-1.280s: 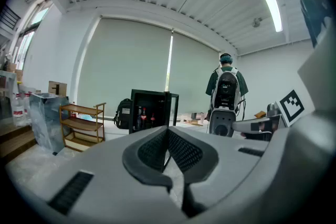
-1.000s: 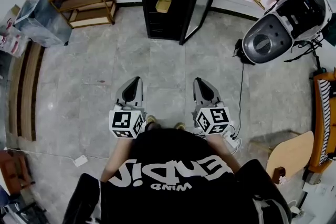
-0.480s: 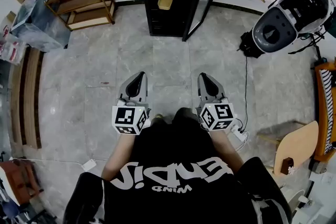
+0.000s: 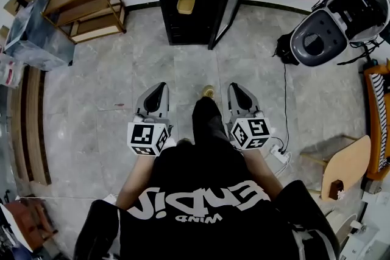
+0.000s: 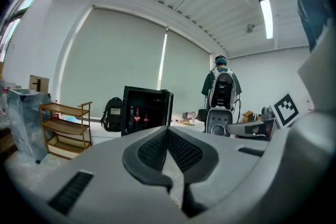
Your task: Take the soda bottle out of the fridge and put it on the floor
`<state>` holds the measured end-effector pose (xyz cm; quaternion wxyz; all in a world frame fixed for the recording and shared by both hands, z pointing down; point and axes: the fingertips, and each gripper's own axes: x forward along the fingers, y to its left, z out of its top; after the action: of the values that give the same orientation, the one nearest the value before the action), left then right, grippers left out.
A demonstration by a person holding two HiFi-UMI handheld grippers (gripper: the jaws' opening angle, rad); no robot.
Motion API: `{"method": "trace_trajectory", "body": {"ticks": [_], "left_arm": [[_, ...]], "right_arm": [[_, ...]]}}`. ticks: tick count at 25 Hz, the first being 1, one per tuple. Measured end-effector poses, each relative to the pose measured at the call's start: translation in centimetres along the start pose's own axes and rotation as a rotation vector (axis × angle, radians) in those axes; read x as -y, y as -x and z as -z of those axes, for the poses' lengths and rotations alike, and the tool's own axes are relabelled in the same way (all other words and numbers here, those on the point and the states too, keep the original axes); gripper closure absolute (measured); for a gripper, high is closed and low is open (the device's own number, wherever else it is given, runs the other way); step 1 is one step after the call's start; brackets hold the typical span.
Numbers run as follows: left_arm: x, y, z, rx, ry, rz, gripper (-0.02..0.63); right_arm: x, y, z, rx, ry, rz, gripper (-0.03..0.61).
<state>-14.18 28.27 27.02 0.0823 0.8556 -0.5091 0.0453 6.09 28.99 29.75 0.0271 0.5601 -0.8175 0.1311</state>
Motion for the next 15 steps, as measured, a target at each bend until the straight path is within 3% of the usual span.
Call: {"method": "trace_trajectory", "body": {"ticks": [7,15], "left_arm": [[-3.2,-8.2,-0.9,-0.006,0.009,-0.012,0.607],[-6.9,-20.2,-4.6,0.004,0.031,-0.049,0.607]], "right_arm": [[4.1,-8.1,-1.9,-0.003,0.003,-0.026,0.554],[9.7,-18.8,-6.7,-0.018,0.014,-0.088,0.554]]}}
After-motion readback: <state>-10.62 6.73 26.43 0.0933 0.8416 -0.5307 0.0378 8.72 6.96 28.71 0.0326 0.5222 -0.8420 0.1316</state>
